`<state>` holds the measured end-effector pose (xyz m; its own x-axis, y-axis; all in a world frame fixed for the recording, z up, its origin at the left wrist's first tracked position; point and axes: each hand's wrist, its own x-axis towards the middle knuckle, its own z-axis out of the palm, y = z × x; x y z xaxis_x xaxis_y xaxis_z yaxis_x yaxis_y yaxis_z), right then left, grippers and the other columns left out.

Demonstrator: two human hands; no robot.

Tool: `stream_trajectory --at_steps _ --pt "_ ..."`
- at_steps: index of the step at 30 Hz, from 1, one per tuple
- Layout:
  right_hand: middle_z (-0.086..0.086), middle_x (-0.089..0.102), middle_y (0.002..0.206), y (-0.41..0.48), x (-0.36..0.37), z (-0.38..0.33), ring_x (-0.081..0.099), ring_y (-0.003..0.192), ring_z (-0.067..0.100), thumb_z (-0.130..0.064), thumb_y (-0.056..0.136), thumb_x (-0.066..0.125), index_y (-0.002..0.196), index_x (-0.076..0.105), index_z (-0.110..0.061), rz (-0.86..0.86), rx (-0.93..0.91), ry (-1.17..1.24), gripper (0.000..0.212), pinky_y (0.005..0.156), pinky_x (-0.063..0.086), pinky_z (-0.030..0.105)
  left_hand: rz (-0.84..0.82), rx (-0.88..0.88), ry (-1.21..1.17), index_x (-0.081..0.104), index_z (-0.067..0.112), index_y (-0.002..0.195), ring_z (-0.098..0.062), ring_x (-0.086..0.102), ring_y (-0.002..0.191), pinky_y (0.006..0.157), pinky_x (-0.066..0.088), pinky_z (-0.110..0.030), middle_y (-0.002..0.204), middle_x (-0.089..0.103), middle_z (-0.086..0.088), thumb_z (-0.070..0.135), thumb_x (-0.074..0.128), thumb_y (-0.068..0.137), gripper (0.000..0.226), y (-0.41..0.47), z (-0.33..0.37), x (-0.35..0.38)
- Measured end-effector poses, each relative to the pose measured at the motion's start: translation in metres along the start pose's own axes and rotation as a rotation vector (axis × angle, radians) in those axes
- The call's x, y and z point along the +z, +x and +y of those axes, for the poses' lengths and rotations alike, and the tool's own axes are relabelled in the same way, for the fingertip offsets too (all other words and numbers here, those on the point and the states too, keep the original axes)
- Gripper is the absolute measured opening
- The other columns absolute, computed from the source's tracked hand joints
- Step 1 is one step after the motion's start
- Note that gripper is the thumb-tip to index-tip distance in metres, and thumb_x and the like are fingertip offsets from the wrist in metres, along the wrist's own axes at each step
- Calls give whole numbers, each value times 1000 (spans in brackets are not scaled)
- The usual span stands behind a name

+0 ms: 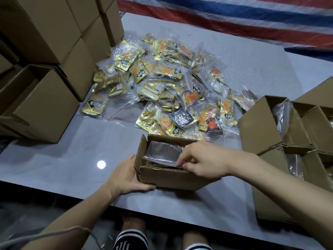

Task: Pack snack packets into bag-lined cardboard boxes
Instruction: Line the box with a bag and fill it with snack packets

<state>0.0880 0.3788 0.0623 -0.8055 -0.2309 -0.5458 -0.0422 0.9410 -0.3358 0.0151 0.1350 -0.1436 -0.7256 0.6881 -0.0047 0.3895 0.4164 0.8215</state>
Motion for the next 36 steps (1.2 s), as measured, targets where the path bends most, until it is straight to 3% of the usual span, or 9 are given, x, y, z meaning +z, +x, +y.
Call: stream_trajectory --at_steps 5,9,12,20,22,24,28,31,36 --pt "-8 64 132 5 6 3 54 126 21 -26 100 41 130 63 -33 -65 66 -54 38 104 46 39 6 -15 18 61 52 107 -9 66 101 87 55 -40 100 70 15 67 89 47 67 0 -1 -1" --pt "-11 53 147 7 10 4 46 136 23 -45 106 29 140 51 -38 -117 136 -44 42 110 38 45 0 -37 22 67 45 101 -7 67 97 84 56 -39 97 71 13 66 90 47 62 0 -2 -1" --pt "-15 38 157 11 12 3 37 144 21 -56 105 22 151 37 -39 -120 168 -4 51 116 30 45 6 -14 26 61 58 104 -7 67 98 84 56 -38 97 71 13 65 90 48 63 0 -1 0" --pt "-8 42 156 23 16 5 37 144 23 -56 105 17 146 44 -33 -123 177 68 54 116 29 45 0 3 49 57 65 105 0 65 96 82 56 -34 99 68 25 73 85 50 62 -1 1 -3" --pt "0 56 141 24 16 5 48 133 28 -56 105 19 126 58 -30 -73 175 49 52 108 38 46 -12 3 52 57 63 108 -1 64 98 84 56 -34 101 68 25 72 86 51 64 -1 2 -3" --pt "6 69 111 24 14 5 61 109 30 -56 104 23 97 63 -18 22 155 49 55 94 47 44 -26 5 59 59 59 110 -3 65 100 85 56 -36 101 69 23 73 85 52 65 -1 1 -3" --pt "3 74 69 29 0 5 71 62 21 -48 105 37 75 70 -8 154 144 308 60 60 55 27 -31 3 70 61 48 109 -6 65 97 84 56 -38 99 70 21 73 84 53 66 0 0 -2" --pt "-1 72 61 39 -19 -2 63 45 12 -42 104 45 69 69 -11 293 114 531 52 46 44 13 -20 1 89 63 42 107 -7 65 97 84 55 -37 96 70 19 70 85 53 65 0 -1 -2" --pt "8 74 69 94 -52 -22 61 49 17 -17 97 59 83 71 0 442 176 863 25 39 44 22 -24 -13 117 67 40 102 -2 64 94 81 55 -36 94 68 22 72 84 52 61 1 -2 -2"
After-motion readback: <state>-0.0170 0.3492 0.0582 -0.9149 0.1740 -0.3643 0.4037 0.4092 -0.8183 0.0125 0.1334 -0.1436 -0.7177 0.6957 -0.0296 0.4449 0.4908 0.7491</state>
